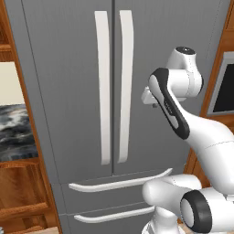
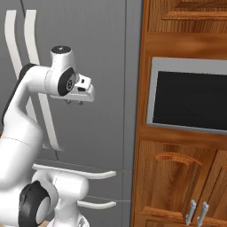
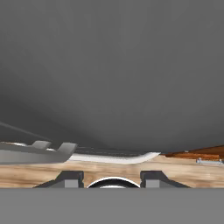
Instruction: Take the lemon wedge from the fridge and place it on the plate with fish on the dining counter.
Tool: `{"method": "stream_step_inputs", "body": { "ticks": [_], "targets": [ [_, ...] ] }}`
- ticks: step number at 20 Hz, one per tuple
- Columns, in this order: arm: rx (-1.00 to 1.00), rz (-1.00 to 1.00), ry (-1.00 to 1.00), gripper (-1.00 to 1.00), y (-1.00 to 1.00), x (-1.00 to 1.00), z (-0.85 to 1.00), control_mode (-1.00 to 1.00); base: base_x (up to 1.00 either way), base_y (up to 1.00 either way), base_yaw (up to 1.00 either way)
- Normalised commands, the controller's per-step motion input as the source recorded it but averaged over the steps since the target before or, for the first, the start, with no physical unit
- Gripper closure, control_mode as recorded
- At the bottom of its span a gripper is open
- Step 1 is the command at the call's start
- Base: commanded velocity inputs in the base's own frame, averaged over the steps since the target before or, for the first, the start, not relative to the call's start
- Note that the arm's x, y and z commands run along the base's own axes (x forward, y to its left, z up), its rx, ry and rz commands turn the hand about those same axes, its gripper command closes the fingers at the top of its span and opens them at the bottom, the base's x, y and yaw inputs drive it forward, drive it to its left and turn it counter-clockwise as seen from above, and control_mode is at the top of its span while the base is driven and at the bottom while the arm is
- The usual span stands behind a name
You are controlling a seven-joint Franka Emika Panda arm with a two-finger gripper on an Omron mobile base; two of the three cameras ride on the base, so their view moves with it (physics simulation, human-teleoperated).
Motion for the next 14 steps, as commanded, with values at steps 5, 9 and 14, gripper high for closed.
{"method": "stream_step_inputs", "body": {
  "ticks": [5,9,14],
  "targets": [
    [0.0,0.0,0.0,-1.0,0.0,0.0,-0.01,-1.0,0.0,0.0,0.0],
    [0.0,0.0,0.0,-1.0,0.0,0.0,0.0,-1.0,0.0,0.0,0.0],
    [-0.01,0.0,0.0,-1.0,0.07,-0.04,-0.02,1.0,-0.06,0.3,0.0]
  ]
}}
